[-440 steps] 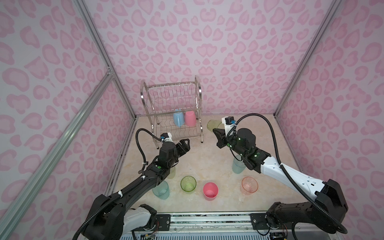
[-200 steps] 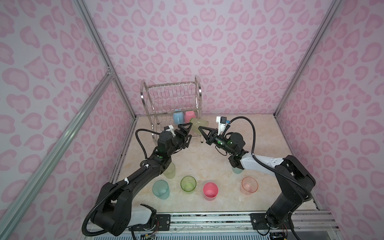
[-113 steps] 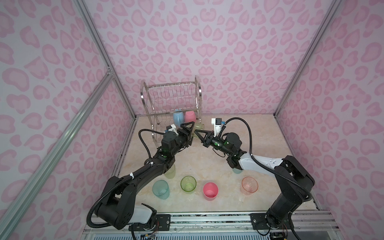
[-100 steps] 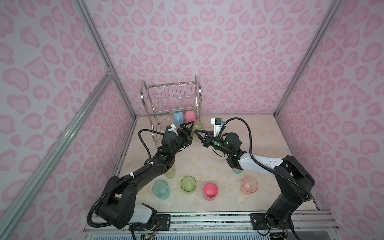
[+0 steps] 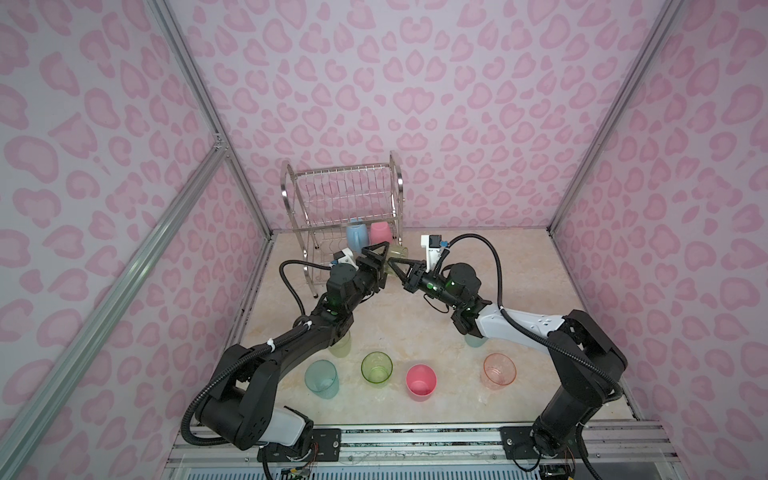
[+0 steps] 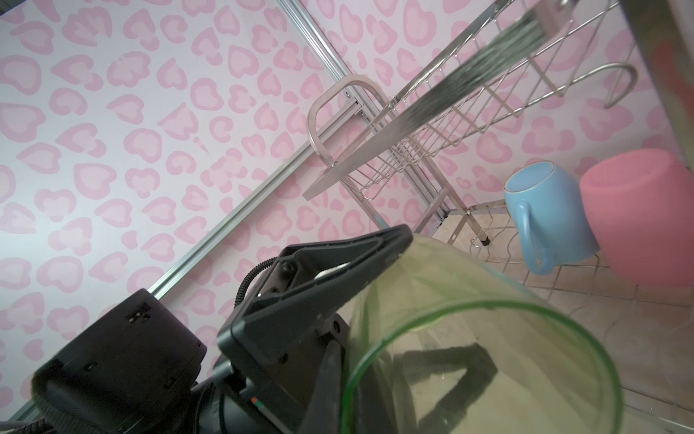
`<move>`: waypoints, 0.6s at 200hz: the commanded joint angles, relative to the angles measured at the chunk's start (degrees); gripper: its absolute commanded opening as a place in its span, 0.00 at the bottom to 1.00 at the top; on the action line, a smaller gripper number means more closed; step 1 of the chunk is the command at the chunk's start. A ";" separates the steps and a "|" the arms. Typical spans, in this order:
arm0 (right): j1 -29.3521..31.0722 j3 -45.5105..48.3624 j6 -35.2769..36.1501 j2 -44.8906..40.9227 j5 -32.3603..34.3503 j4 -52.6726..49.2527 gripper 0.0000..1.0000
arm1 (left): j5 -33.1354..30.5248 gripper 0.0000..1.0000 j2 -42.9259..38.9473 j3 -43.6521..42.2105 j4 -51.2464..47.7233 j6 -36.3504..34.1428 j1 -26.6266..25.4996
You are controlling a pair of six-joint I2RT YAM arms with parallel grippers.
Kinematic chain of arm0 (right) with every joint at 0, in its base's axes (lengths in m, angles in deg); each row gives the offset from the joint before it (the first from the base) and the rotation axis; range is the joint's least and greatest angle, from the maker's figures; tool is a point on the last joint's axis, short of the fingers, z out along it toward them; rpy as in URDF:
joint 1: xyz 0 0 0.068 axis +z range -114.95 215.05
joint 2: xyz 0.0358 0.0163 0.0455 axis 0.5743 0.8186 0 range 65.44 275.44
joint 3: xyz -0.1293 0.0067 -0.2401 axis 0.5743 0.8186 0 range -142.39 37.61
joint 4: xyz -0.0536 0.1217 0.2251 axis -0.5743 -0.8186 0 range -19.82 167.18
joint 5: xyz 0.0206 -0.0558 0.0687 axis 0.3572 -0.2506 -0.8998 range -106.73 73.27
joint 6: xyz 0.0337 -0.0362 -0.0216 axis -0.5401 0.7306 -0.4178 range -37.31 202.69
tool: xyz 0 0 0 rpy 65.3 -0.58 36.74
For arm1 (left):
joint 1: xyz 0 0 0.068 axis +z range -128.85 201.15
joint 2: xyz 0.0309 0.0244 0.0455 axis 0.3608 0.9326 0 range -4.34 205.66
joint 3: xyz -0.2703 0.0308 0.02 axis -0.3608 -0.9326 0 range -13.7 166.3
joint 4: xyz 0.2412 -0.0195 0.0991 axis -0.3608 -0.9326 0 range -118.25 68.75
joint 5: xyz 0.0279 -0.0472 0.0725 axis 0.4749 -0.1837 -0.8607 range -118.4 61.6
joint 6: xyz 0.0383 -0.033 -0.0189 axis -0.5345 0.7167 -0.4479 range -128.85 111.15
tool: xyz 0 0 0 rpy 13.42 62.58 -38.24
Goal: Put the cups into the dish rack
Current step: 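Grasp the green cup with the left gripper from the right gripper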
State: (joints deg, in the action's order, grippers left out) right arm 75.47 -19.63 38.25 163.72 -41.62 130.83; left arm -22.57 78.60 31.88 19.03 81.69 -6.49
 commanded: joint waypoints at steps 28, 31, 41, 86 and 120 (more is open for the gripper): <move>0.20 -1.21 -0.72 1.24 -2.18 0.92 0.00 | 0.99 0.84 0.94 -0.13 3.76 -0.45 -0.18; 0.18 -1.19 -0.71 1.29 -2.15 0.93 0.00 | 1.03 0.83 1.01 -0.11 3.76 -0.45 -0.14; 0.18 -1.20 -0.73 1.33 -2.21 0.93 0.00 | 0.95 0.81 1.24 -0.12 3.93 -0.31 -0.14; 0.19 -1.57 1.04 1.18 -2.30 -1.66 0.00 | 0.36 0.72 1.51 -0.37 4.22 -0.69 -0.14; 0.16 -1.08 3.93 -0.30 -1.70 -4.59 0.16 | -1.29 0.69 0.74 -0.81 2.93 -3.59 -0.13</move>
State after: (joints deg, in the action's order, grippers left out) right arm 75.43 -21.05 39.01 164.29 -41.79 127.83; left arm -23.84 79.86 31.53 20.86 81.60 -6.49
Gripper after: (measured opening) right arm 0.064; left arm 0.805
